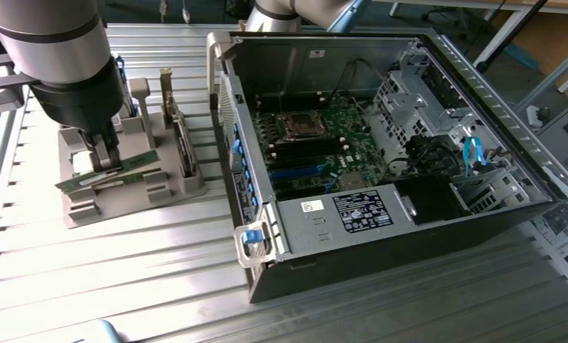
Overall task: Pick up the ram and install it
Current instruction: 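Pick up the ram and move it above insertion slot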
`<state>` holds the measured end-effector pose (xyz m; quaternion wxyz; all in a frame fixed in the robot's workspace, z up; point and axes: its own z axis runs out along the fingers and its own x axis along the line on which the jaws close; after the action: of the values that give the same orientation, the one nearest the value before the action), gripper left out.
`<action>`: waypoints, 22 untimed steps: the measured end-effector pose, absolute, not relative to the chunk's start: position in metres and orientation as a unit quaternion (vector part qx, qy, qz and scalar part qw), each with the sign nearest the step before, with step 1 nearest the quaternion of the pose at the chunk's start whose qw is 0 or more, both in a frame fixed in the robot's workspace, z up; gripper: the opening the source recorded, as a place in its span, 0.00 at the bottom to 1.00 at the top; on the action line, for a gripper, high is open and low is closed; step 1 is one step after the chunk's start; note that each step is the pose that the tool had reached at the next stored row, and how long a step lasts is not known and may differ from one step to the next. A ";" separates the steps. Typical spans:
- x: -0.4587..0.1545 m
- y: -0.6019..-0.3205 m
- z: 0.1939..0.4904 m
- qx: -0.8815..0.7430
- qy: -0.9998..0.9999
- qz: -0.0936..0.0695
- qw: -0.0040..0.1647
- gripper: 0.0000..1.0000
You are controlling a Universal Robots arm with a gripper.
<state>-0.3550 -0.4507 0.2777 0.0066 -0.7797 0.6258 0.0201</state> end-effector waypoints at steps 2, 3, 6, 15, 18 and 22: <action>-0.355 -0.451 0.278 -0.780 0.626 0.020 0.007 0.12; -0.355 -0.451 0.279 -0.780 0.626 0.020 0.007 0.12; -0.355 -0.451 0.280 -0.780 0.626 0.020 0.007 0.12; -0.355 -0.451 0.284 -0.780 0.626 0.021 0.007 0.12; -0.355 -0.451 0.285 -0.780 0.626 0.021 0.007 0.12; -0.355 -0.451 0.286 -0.780 0.626 0.021 0.008 0.12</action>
<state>-0.3550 -0.4507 0.2865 0.0075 -0.7797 0.6258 0.0209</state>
